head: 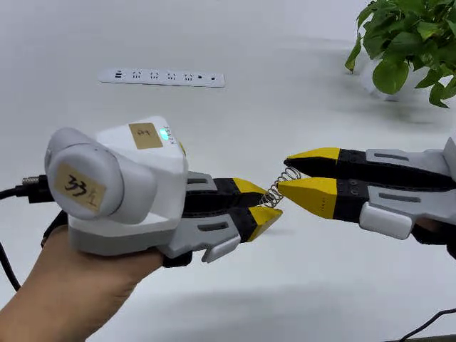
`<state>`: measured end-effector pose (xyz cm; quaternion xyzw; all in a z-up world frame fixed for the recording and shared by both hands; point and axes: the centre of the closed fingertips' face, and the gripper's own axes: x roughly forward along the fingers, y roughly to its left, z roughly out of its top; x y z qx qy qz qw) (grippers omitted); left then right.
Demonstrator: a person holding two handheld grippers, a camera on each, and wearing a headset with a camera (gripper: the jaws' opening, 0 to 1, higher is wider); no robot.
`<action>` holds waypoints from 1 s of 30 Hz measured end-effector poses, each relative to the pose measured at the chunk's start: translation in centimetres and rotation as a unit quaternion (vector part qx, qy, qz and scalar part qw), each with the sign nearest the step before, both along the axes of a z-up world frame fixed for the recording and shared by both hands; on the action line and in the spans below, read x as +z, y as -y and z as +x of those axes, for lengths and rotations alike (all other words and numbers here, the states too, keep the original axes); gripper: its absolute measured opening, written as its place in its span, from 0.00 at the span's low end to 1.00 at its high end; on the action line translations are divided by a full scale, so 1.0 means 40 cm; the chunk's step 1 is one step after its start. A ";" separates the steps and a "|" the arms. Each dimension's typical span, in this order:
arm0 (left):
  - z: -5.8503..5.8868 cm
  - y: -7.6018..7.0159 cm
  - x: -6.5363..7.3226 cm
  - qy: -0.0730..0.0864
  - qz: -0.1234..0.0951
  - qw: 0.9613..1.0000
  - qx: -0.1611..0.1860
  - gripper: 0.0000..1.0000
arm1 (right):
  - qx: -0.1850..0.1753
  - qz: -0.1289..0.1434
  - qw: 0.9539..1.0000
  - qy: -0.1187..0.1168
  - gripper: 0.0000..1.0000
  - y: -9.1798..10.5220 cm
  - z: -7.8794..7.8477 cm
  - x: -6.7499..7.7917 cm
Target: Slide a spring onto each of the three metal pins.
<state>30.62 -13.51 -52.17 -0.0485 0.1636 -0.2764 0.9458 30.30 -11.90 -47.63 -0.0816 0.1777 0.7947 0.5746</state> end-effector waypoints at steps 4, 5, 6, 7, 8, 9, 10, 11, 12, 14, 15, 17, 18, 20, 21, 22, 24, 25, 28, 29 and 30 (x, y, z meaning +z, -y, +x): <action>-0.002 -0.002 -0.001 0.000 0.004 1.000 -0.002 0.10 | 0.079 -0.054 0.990 0.100 0.27 0.006 -0.008 -0.007; -0.002 -0.001 -0.002 0.000 0.005 1.000 -0.003 0.10 | 0.108 -0.067 0.985 0.117 0.28 0.008 -0.014 -0.002; -0.003 0.000 -0.002 0.000 0.006 1.000 -0.004 0.10 | 0.127 -0.078 0.981 0.125 0.29 0.009 -0.020 -0.001; -0.004 0.002 -0.003 0.000 0.008 1.000 -0.006 0.10 | 0.148 -0.090 0.975 0.136 0.30 0.012 -0.027 0.000; -0.005 0.003 -0.004 0.001 0.009 1.000 -0.008 0.10 | 0.177 -0.102 0.965 0.164 0.30 0.011 -0.031 0.000; -0.006 0.004 -0.004 0.001 0.009 1.000 -0.009 0.10 | 0.196 -0.115 0.957 0.180 0.30 0.013 -0.034 -0.003; -0.008 0.006 -0.005 0.001 0.010 1.000 -0.011 0.10 | 0.222 -0.132 0.945 0.200 0.30 0.015 -0.038 -0.007; -0.009 0.007 -0.005 0.001 0.011 1.000 -0.012 0.10 | 0.239 -0.139 0.938 0.211 0.29 0.014 -0.043 -0.009; -0.009 0.008 -0.005 0.002 0.012 1.000 -0.013 0.10 | 0.254 -0.147 0.931 0.219 0.29 0.013 -0.049 -0.011; -0.011 0.009 -0.004 0.003 0.011 1.000 -0.014 0.10 | 0.287 -0.165 0.915 0.232 0.28 0.011 -0.063 -0.020; -0.011 0.010 -0.002 0.003 0.011 1.000 -0.014 0.10 | 0.301 -0.172 0.908 0.238 0.28 0.012 -0.068 -0.025; -0.014 0.011 0.001 0.005 0.011 1.000 -0.014 0.10 | 0.327 -0.188 0.889 0.260 0.27 0.017 -0.069 -0.046; -0.015 0.012 0.002 0.006 0.010 1.000 -0.013 0.10 | 0.337 -0.197 0.879 0.274 0.26 0.018 -0.065 -0.057; -0.018 0.011 0.003 0.007 0.010 1.000 -0.012 0.10 | 0.354 -0.208 0.865 0.288 0.24 0.020 -0.064 -0.070; -0.019 0.010 0.002 0.008 0.011 1.000 -0.012 0.10 | 0.359 -0.210 0.861 0.291 0.23 0.020 -0.065 -0.072; -0.020 0.009 0.001 0.008 0.011 1.000 -0.011 0.10 | 0.365 -0.212 0.859 0.291 0.21 0.021 -0.071 -0.073; -0.022 0.008 -0.001 0.007 0.010 1.000 -0.011 0.10 | 0.372 -0.214 0.855 0.293 0.20 0.021 -0.074 -0.074; -0.023 0.009 -0.001 0.007 0.009 1.000 -0.011 0.10 | 0.374 -0.216 0.852 0.296 0.19 0.019 -0.073 -0.076; -0.024 0.009 0.000 0.008 0.008 1.000 -0.011 0.10 | 0.380 -0.219 0.846 0.302 0.18 0.016 -0.074 -0.079; -0.024 0.009 -0.001 0.008 0.008 1.000 -0.011 0.10 | 0.381 -0.219 0.846 0.302 0.18 0.015 -0.076 -0.079; -0.024 0.009 0.000 0.008 0.007 1.000 -0.011 0.10 | 0.385 -0.221 0.844 0.302 0.18 0.016 -0.078 -0.081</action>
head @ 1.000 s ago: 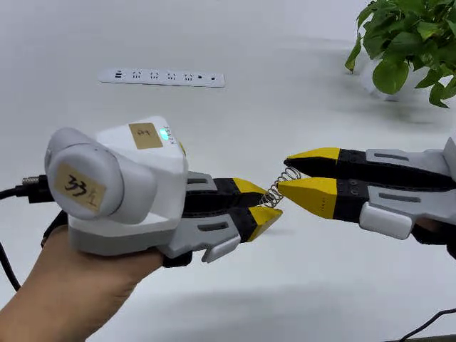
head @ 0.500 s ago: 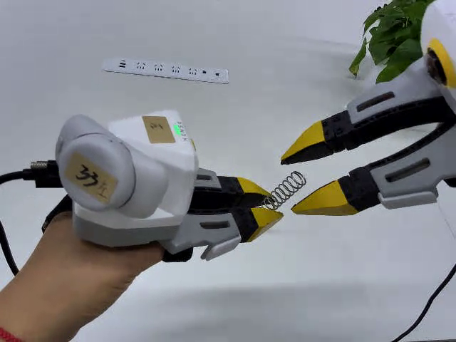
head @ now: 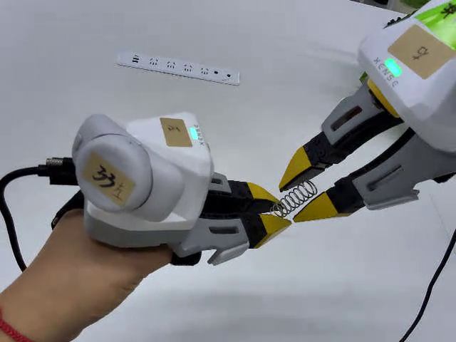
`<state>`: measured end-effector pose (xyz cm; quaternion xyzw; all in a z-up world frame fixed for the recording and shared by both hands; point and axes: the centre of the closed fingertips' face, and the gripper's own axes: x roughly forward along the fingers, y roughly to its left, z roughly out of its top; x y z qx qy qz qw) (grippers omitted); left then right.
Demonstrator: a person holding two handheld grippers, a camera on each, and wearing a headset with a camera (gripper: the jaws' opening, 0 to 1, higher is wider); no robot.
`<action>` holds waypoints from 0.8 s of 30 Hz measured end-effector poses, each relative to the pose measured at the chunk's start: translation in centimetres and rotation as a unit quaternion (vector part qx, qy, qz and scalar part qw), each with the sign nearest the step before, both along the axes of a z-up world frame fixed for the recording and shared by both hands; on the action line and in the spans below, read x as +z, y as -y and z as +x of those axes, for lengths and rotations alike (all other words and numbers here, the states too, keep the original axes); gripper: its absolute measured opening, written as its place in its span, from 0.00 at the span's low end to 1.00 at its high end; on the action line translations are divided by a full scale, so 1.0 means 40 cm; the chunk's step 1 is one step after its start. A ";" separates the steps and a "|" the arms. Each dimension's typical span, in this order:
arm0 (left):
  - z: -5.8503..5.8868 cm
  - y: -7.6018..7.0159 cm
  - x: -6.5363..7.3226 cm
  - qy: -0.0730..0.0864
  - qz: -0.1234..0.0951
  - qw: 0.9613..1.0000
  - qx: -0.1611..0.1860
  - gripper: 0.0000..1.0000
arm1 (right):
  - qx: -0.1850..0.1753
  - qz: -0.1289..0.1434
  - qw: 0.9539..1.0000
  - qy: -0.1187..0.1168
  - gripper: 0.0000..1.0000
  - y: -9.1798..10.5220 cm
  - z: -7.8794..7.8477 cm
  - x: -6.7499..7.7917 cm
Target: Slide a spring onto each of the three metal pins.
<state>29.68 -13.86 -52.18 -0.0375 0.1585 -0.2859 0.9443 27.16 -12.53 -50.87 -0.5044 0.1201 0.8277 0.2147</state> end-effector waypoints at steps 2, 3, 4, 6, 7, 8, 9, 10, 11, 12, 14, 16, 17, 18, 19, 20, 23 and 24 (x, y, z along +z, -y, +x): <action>0.000 -0.001 0.000 0.000 -0.001 1.000 0.000 0.10 | 0.007 -0.001 1.000 0.004 0.16 -0.001 -0.002 -0.003; 0.000 -0.001 -0.001 0.000 0.000 1.000 -0.001 0.10 | 0.011 -0.002 1.000 0.008 0.15 -0.001 -0.002 -0.006; 0.000 -0.002 -0.001 0.000 0.000 1.000 -0.001 0.10 | 0.012 -0.003 1.000 0.010 0.14 0.000 -0.001 -0.008; 0.001 -0.003 -0.001 -0.001 -0.002 1.000 -0.001 0.10 | 0.014 -0.003 1.000 0.013 0.13 0.002 0.003 -0.012; 0.001 -0.003 -0.002 -0.001 -0.002 1.000 -0.001 0.10 | 0.014 -0.004 1.000 0.014 0.13 0.003 0.004 -0.013; 0.001 -0.003 -0.002 -0.001 -0.002 1.000 -0.001 0.10 | 0.015 -0.004 1.000 0.014 0.13 0.003 0.005 -0.013; 0.002 -0.004 -0.003 -0.001 -0.003 1.000 -0.001 0.10 | 0.016 -0.004 1.000 0.016 0.13 0.004 0.006 -0.014; 0.003 -0.004 -0.003 -0.001 -0.004 1.000 -0.001 0.10 | 0.017 -0.004 1.000 0.018 0.12 0.003 0.008 -0.014; 0.004 -0.005 -0.004 -0.001 -0.004 1.000 -0.001 0.10 | 0.017 -0.004 1.000 0.018 0.12 0.004 0.008 -0.014; 0.004 -0.005 -0.004 -0.001 -0.004 1.000 -0.001 0.10 | 0.016 -0.004 1.000 0.019 0.12 0.004 0.009 -0.015; 0.005 -0.005 -0.005 -0.001 -0.004 1.000 -0.001 0.10 | 0.016 -0.005 1.000 0.020 0.12 0.004 0.011 -0.014; 0.006 -0.006 -0.006 -0.001 -0.006 1.000 0.000 0.10 | 0.015 -0.006 1.000 0.021 0.12 0.005 0.012 -0.015; 0.007 -0.006 -0.006 -0.001 -0.006 1.000 0.000 0.10 | 0.016 -0.005 1.000 0.022 0.12 0.005 0.012 -0.015; 0.007 -0.007 -0.007 -0.001 -0.007 1.000 0.001 0.11 | 0.016 -0.005 1.000 0.023 0.12 0.005 0.011 -0.014; 0.007 -0.006 -0.007 -0.001 -0.007 1.000 0.001 0.11 | 0.016 -0.005 1.000 0.023 0.12 0.005 0.012 -0.015; 0.008 -0.006 -0.008 -0.001 -0.007 1.000 0.001 0.11 | 0.016 -0.005 1.000 0.023 0.12 -0.003 0.015 -0.015; 0.007 -0.004 -0.010 -0.002 -0.008 1.000 0.000 0.11 | 0.014 -0.007 1.000 0.023 0.12 -0.003 0.022 -0.018; 0.006 -0.003 -0.011 -0.002 -0.008 1.000 -0.001 0.11 | 0.014 -0.006 1.000 0.023 0.12 -0.003 0.024 -0.019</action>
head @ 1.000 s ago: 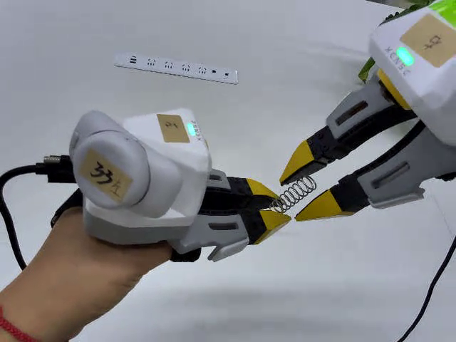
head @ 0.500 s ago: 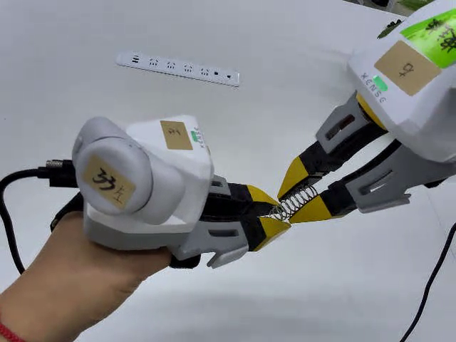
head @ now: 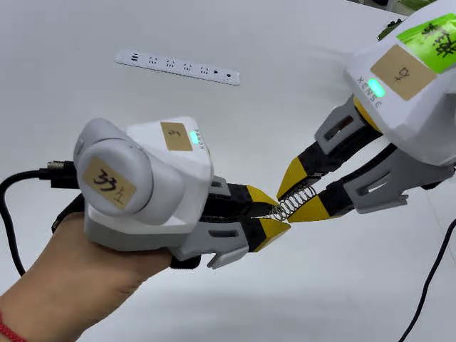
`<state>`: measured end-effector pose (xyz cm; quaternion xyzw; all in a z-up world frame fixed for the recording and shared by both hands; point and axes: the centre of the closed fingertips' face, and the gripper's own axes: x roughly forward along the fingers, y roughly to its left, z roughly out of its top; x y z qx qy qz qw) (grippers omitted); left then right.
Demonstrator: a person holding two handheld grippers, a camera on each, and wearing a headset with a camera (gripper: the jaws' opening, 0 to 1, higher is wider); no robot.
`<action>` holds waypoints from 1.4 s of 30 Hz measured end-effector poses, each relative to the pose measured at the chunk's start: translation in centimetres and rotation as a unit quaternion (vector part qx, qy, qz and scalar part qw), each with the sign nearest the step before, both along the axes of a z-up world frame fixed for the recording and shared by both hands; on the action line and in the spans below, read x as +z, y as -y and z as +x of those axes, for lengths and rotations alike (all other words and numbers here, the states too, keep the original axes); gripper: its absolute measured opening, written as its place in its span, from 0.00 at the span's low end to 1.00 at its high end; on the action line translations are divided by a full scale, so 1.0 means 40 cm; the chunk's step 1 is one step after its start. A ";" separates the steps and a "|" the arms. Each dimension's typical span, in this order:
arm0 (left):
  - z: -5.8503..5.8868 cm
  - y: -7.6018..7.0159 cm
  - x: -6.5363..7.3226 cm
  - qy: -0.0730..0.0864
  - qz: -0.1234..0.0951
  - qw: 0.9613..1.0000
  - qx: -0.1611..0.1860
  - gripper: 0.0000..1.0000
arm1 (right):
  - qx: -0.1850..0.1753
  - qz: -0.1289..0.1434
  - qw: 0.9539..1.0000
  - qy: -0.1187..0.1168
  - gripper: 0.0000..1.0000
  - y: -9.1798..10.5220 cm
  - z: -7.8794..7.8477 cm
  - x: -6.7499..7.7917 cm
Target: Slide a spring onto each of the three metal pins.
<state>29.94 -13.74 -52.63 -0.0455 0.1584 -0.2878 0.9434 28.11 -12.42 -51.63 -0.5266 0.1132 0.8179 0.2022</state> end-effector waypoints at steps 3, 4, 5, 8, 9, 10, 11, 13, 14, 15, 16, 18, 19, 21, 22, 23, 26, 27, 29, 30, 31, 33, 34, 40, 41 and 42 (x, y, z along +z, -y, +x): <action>-0.001 0.001 -0.003 -0.002 -0.002 1.000 0.000 0.11 | -0.001 -0.002 1.000 0.000 0.12 0.001 -0.003 -0.001; -0.001 0.002 -0.003 -0.002 -0.001 1.000 0.000 0.11 | -0.002 -0.003 1.000 0.001 0.12 0.001 -0.001 -0.002; -0.001 0.001 -0.004 -0.002 -0.001 1.000 0.000 0.11 | -0.003 -0.003 1.000 0.001 0.12 0.002 0.000 -0.003; -0.001 0.001 -0.005 -0.001 0.000 1.000 0.000 0.11 | -0.006 -0.006 1.000 0.000 0.12 0.001 -0.002 -0.004; 0.000 0.000 -0.006 -0.002 -0.001 1.000 0.000 0.11 | -0.007 -0.007 1.000 0.000 0.12 0.000 -0.001 -0.005; 0.000 -0.001 -0.007 -0.002 -0.002 1.000 0.001 0.11 | -0.006 -0.008 1.000 0.000 0.12 0.000 -0.001 -0.005; 0.000 -0.001 -0.008 -0.002 -0.002 1.000 0.001 0.11 | -0.006 -0.008 1.000 0.000 0.12 0.000 0.000 -0.006; 0.001 -0.001 -0.008 -0.002 -0.003 1.000 0.000 0.11 | -0.006 -0.009 1.000 0.000 0.12 0.000 -0.003 -0.006; 0.001 -0.001 -0.009 -0.003 -0.003 1.000 0.000 0.11 | -0.006 -0.009 1.000 -0.001 0.12 0.000 -0.005 -0.006; 0.001 -0.001 -0.009 -0.003 -0.003 1.000 0.000 0.12 | -0.007 -0.009 1.000 -0.001 0.12 0.000 -0.007 -0.007; 0.001 -0.003 -0.011 -0.004 -0.003 1.000 0.001 0.12 | -0.007 -0.010 1.000 -0.001 0.12 0.000 -0.009 -0.007; 0.002 -0.006 -0.014 -0.005 -0.002 1.000 0.003 0.15 | -0.008 -0.010 1.000 0.000 0.12 0.000 -0.011 -0.007; 0.002 -0.007 -0.015 -0.006 -0.002 1.000 0.003 0.16 | -0.008 -0.010 1.000 0.000 0.12 0.000 -0.012 -0.007; 0.001 -0.008 -0.015 -0.005 -0.004 1.000 0.004 0.16 | -0.010 -0.010 1.000 -0.001 0.12 -0.002 -0.011 -0.007; 0.000 -0.009 -0.015 -0.005 -0.004 1.000 0.003 0.17 | -0.010 -0.010 1.000 -0.001 0.12 -0.003 -0.004 -0.008; -0.001 -0.010 -0.016 -0.006 -0.004 1.000 0.004 0.17 | -0.011 -0.010 1.000 -0.001 0.12 -0.003 0.001 -0.009; -0.009 -0.019 -0.023 -0.008 -0.001 1.000 0.007 0.19 | -0.013 -0.010 1.000 0.000 0.12 -0.001 0.017 -0.011; -0.012 -0.022 -0.025 -0.008 0.000 1.000 0.007 0.20 | -0.014 -0.010 1.000 0.000 0.12 -0.001 0.021 -0.011; -0.019 -0.029 -0.029 -0.010 0.001 1.000 0.009 0.21 | -0.019 -0.008 1.000 0.002 0.12 -0.001 0.034 -0.013; -0.022 -0.033 -0.030 -0.009 0.003 1.000 0.011 0.21 | -0.021 -0.008 1.000 0.003 0.12 -0.002 0.038 -0.014; -0.026 -0.039 -0.033 -0.009 0.006 1.000 0.013 0.22 | -0.025 -0.008 1.000 0.003 0.12 -0.003 0.044 -0.016; -0.031 -0.048 -0.037 -0.009 0.009 1.000 0.016 0.24 | -0.030 -0.008 1.000 0.004 0.12 -0.002 0.041 -0.015; -0.035 -0.055 -0.040 -0.009 0.011 1.000 0.019 0.25 | -0.033 -0.009 0.999 0.007 0.12 -0.002 0.043 -0.018; -0.059 -0.092 -0.060 -0.011 0.028 0.999 0.030 0.33 | -0.050 -0.018 0.998 0.018 0.12 -0.002 0.063 -0.042; -0.066 -0.102 -0.066 -0.014 0.029 0.999 0.032 0.34 | -0.053 -0.020 0.998 0.021 0.12 -0.001 0.070 -0.049; -0.071 -0.109 -0.070 -0.015 0.030 0.999 0.035 0.35 | -0.056 -0.021 0.998 0.023 0.12 -0.001 0.075 -0.054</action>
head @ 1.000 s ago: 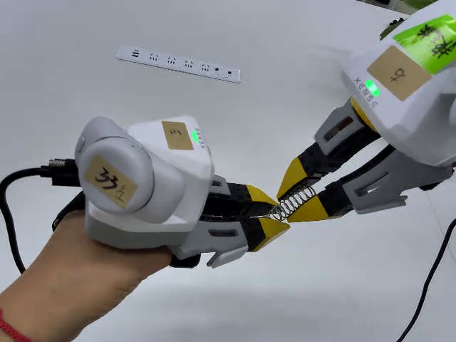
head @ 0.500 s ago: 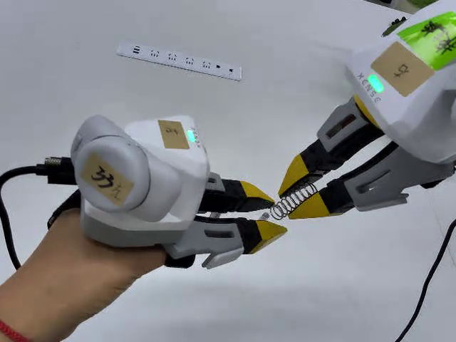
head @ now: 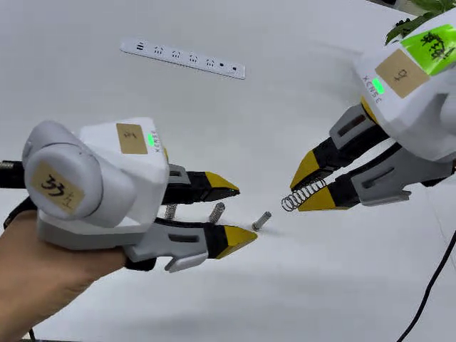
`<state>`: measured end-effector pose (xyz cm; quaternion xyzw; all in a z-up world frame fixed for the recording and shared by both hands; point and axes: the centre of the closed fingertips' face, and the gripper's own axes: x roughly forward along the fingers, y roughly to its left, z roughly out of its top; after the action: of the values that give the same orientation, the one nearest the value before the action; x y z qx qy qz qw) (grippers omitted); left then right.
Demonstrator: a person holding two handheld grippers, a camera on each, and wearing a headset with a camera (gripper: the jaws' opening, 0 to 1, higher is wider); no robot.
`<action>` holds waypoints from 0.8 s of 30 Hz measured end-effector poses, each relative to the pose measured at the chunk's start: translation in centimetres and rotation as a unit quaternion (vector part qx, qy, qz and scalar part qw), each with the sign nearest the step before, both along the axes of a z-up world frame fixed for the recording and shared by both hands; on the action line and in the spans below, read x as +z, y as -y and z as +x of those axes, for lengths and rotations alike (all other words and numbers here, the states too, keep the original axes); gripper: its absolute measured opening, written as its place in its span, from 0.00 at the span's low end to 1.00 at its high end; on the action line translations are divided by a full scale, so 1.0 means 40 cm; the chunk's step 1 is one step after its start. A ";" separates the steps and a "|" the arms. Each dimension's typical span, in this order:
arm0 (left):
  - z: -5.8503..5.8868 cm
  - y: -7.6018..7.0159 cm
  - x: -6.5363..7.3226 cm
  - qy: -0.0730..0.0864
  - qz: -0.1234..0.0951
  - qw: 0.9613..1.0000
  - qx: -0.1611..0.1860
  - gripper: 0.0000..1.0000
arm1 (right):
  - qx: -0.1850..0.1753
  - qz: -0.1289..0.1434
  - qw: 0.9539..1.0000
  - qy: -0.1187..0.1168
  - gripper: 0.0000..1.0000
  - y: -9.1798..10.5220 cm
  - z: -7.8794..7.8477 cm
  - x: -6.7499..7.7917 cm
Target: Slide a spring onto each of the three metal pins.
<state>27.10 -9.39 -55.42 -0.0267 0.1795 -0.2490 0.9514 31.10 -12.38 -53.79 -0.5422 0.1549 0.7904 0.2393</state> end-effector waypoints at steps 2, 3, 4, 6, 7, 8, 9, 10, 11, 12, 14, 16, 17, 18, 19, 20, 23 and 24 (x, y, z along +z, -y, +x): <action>-0.012 -0.019 -0.010 -0.004 0.006 1.000 0.007 0.38 | -0.009 -0.002 1.000 0.004 0.12 -0.001 0.012 -0.011; -0.017 -0.027 -0.013 -0.005 0.008 1.000 0.009 0.39 | -0.012 -0.003 1.000 0.006 0.12 -0.001 0.017 -0.015; -0.021 -0.034 -0.017 -0.006 0.010 1.000 0.011 0.41 | -0.015 -0.004 1.000 0.007 0.12 -0.002 0.022 -0.020; -0.032 -0.055 -0.026 -0.011 0.014 1.000 0.018 0.43 | -0.025 -0.007 1.000 0.012 0.12 -0.005 0.035 -0.033; -0.038 -0.066 -0.032 -0.013 0.018 1.000 0.020 0.44 | -0.030 -0.007 0.999 0.014 0.12 -0.009 0.041 -0.044; -0.042 -0.075 -0.038 -0.015 0.021 0.999 0.022 0.46 | -0.033 -0.008 0.999 0.016 0.12 -0.011 0.045 -0.050; -0.047 -0.087 -0.044 -0.017 0.024 0.999 0.024 0.48 | -0.038 -0.008 0.999 0.020 0.12 -0.014 0.052 -0.061; -0.050 -0.092 -0.047 -0.018 0.025 0.999 0.024 0.49 | -0.040 -0.009 0.999 0.022 0.12 -0.015 0.056 -0.068; -0.053 -0.097 -0.050 -0.019 0.026 0.999 0.024 0.50 | -0.044 -0.010 0.999 0.024 0.12 -0.016 0.060 -0.074; -0.057 -0.103 -0.055 -0.022 0.028 0.999 0.025 0.51 | -0.049 -0.011 0.998 0.026 0.12 -0.019 0.065 -0.083; -0.063 -0.111 -0.067 -0.029 0.032 0.999 0.025 0.54 | -0.053 -0.015 0.998 0.031 0.12 -0.019 0.075 -0.104; -0.072 -0.119 -0.080 -0.037 0.040 0.998 0.024 0.58 | -0.061 -0.020 0.997 0.033 0.12 -0.020 0.084 -0.123; -0.074 -0.121 -0.082 -0.038 0.041 0.998 0.023 0.59 | -0.063 -0.020 0.997 0.033 0.12 -0.021 0.086 -0.128; -0.077 -0.123 -0.084 -0.039 0.041 0.998 0.023 0.61 | -0.067 -0.022 0.997 0.033 0.12 -0.023 0.090 -0.138; -0.080 -0.127 -0.089 -0.041 0.039 0.998 0.022 0.62 | -0.070 -0.022 0.997 0.036 0.12 -0.025 0.095 -0.148; -0.083 -0.132 -0.096 -0.043 0.039 0.998 0.021 0.63 | -0.072 -0.023 0.996 0.037 0.12 -0.026 0.097 -0.155; -0.091 -0.139 -0.114 -0.051 0.044 0.998 0.016 0.68 | -0.082 -0.027 0.996 0.035 0.12 -0.031 0.103 -0.178; -0.093 -0.139 -0.119 -0.053 0.045 0.997 0.014 0.70 | -0.084 -0.029 0.995 0.034 0.12 -0.033 0.105 -0.185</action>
<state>23.39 -3.82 -60.18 0.0004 0.2402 -0.2254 0.9442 35.31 -11.08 -61.18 -0.5605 0.2144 0.7439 0.2941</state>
